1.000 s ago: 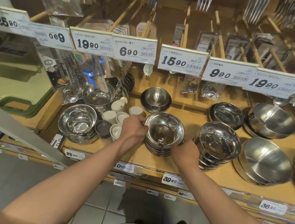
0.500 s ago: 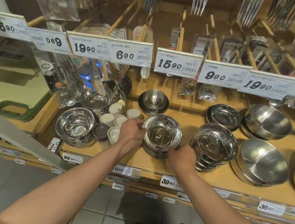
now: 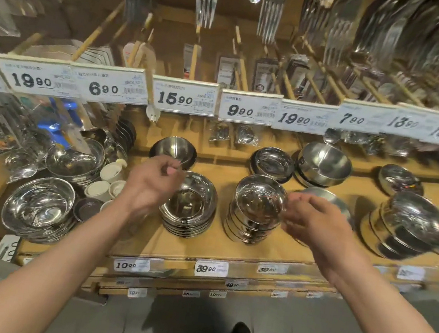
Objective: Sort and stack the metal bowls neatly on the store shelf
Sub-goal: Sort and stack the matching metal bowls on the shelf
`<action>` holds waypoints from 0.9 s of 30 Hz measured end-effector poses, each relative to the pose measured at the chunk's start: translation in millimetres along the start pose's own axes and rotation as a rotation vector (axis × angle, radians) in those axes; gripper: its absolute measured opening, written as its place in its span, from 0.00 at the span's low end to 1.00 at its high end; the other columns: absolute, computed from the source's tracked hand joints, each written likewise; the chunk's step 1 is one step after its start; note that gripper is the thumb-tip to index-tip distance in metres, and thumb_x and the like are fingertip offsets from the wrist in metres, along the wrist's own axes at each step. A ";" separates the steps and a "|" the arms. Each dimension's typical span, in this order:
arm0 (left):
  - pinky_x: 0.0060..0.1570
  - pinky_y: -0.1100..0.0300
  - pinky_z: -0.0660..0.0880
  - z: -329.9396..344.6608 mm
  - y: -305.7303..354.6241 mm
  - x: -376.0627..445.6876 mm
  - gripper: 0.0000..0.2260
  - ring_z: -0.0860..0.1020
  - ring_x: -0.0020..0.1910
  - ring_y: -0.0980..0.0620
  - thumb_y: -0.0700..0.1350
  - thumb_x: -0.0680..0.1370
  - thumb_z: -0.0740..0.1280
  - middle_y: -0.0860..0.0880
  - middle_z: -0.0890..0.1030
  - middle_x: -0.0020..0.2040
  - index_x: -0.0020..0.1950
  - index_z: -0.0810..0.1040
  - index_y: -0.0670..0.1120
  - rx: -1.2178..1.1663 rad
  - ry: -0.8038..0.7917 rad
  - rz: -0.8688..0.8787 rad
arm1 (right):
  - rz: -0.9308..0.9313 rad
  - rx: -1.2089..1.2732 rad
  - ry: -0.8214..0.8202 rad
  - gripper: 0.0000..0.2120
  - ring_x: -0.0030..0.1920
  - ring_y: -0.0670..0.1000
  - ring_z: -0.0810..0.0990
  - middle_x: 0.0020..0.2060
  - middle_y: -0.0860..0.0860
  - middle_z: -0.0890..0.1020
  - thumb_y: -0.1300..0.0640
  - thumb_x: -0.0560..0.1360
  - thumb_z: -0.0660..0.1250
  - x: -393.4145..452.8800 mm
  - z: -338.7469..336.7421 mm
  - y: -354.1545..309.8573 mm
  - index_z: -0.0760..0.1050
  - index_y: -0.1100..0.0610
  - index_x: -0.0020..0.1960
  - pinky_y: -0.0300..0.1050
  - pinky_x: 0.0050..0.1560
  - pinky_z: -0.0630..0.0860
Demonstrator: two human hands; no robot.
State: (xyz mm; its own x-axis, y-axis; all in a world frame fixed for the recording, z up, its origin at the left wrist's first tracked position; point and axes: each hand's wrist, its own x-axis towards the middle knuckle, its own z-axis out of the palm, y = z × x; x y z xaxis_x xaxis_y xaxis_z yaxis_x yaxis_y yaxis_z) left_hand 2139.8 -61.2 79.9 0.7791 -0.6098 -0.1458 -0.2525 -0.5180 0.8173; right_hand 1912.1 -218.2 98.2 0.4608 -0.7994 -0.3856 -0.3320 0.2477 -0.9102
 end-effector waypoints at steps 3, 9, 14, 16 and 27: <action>0.57 0.46 0.81 18.2 33.5 -7.4 0.10 0.82 0.49 0.46 0.45 0.81 0.67 0.49 0.83 0.48 0.62 0.79 0.46 -0.138 -0.116 -0.018 | 0.012 0.041 0.130 0.07 0.42 0.48 0.84 0.44 0.54 0.85 0.58 0.81 0.65 6.8 -45.4 -11.4 0.81 0.58 0.52 0.42 0.44 0.82; 0.58 0.44 0.80 63.9 84.8 -13.6 0.09 0.83 0.51 0.46 0.43 0.81 0.68 0.47 0.82 0.52 0.61 0.80 0.46 -0.185 -0.228 -0.012 | -0.011 0.103 0.211 0.06 0.40 0.51 0.79 0.42 0.54 0.81 0.58 0.81 0.65 19.5 -118.0 -15.1 0.80 0.59 0.51 0.39 0.38 0.78; 0.58 0.44 0.80 113.7 127.5 -6.7 0.04 0.83 0.48 0.45 0.43 0.81 0.67 0.48 0.81 0.46 0.55 0.80 0.48 -0.169 -0.303 0.033 | -0.025 0.103 0.237 0.09 0.37 0.51 0.78 0.40 0.55 0.82 0.57 0.80 0.65 45.8 -186.8 -11.4 0.81 0.61 0.55 0.38 0.31 0.76; 0.54 0.49 0.82 141.7 144.7 -1.0 0.04 0.83 0.48 0.46 0.42 0.81 0.68 0.47 0.82 0.47 0.53 0.79 0.51 -0.192 -0.294 0.017 | -0.061 0.084 0.244 0.10 0.40 0.53 0.82 0.41 0.53 0.85 0.56 0.79 0.66 63.5 -224.6 -9.0 0.82 0.60 0.54 0.44 0.40 0.78; 0.63 0.41 0.77 325.6 230.2 39.5 0.05 0.83 0.53 0.45 0.47 0.77 0.71 0.47 0.85 0.48 0.46 0.84 0.46 -0.200 -0.115 -0.123 | -0.054 -0.196 0.192 0.06 0.45 0.56 0.76 0.41 0.59 0.80 0.61 0.77 0.68 249.7 -430.8 -3.5 0.77 0.58 0.41 0.54 0.51 0.74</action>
State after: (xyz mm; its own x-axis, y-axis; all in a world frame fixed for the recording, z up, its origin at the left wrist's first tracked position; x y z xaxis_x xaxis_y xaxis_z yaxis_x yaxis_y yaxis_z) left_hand 1925.6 -399.9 80.8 0.7235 -0.6198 -0.3039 -0.0326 -0.4705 0.8818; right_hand 1673.7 -654.5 70.3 0.3237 -0.9023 -0.2847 -0.4725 0.1066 -0.8749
